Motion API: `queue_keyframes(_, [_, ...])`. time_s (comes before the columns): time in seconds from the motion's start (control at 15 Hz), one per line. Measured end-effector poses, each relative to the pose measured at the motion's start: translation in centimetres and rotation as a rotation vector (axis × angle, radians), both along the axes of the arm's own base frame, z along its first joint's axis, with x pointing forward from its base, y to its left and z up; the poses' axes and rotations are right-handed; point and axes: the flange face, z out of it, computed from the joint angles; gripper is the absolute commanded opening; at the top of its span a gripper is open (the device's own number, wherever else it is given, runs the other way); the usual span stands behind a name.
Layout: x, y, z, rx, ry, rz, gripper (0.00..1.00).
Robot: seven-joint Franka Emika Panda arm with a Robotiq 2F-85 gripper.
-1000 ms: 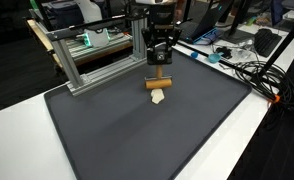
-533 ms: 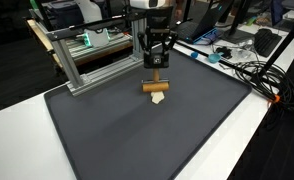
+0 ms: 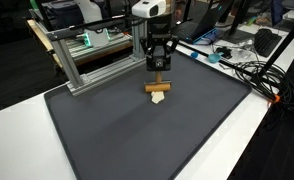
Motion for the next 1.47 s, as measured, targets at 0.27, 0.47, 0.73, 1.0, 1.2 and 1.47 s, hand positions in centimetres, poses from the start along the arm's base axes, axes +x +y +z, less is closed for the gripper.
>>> queue_keyframes(0.27, [0.6, -1.0, 0.3, -0.008, -0.045, -0.033, 0.22])
queue_keyframes(0.47, [1.1, -1.3, 0.3, -0.013, -0.051, -0.044, 0.22])
queue_keyframes(0.73, [1.6, -1.2, 0.2, -0.02, -0.049, -0.048, 0.22])
queue_keyframes(1.0, [2.1, -1.3, 0.3, -0.037, -0.056, -0.073, 0.22])
queue_keyframes(1.2, [3.1, -1.9, 0.2, -0.057, -0.069, -0.094, 0.22])
queue_keyframes(1.47, [4.8, -2.9, -0.5, -0.086, -0.087, -0.112, 0.22])
